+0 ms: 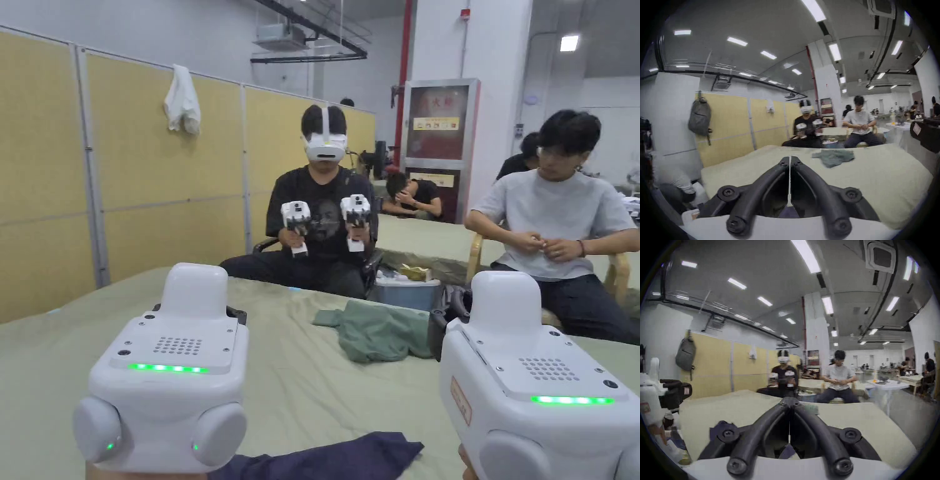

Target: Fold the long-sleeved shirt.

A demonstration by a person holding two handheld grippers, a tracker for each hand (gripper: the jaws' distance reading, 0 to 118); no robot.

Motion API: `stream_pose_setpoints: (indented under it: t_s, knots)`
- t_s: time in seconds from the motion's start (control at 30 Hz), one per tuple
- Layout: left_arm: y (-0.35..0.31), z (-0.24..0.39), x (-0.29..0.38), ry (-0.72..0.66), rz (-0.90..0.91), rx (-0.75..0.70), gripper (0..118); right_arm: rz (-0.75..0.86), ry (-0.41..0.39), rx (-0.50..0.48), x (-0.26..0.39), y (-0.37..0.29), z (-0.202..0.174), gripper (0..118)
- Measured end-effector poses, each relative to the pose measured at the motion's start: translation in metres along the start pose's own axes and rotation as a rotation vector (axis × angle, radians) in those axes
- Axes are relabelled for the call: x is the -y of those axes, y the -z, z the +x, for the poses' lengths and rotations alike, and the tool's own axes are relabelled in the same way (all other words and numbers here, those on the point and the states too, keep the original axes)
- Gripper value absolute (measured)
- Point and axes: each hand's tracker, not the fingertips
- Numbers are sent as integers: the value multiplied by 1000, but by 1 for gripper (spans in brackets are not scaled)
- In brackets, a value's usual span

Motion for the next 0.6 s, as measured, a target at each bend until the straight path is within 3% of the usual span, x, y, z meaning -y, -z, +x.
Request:
stream_pose_setpoints:
  t_s: [0.07, 0.17, 0.27, 0.37, 0.53, 0.57, 0.6]
  knots:
    - [-1, -30, 7, -16, -12, -64, 5, 25, 26, -97, 7, 7, -27, 11]
    - [-6, -70, 17, -52, -11, -129, 5, 77, 27, -165, 15, 12, -61, 11]
    - [-4, -97, 26, -32, -55, -194, 5, 42, -82, -163, 18, 18, -89, 11]
    - [-3, -108, 34, -15, -66, -201, 5, 12, -134, -264, 25, 19, -105, 11]
    - [5, -103, 48, -10, -100, -160, 5, -8, -125, -276, 36, 22, -113, 11]
    - [9, -100, 51, -9, -110, -144, 8, -19, -117, -268, 40, 20, -112, 11]
    - [14, -97, 57, -27, -149, -93, 25, -32, -110, -267, 44, 22, -110, 11]
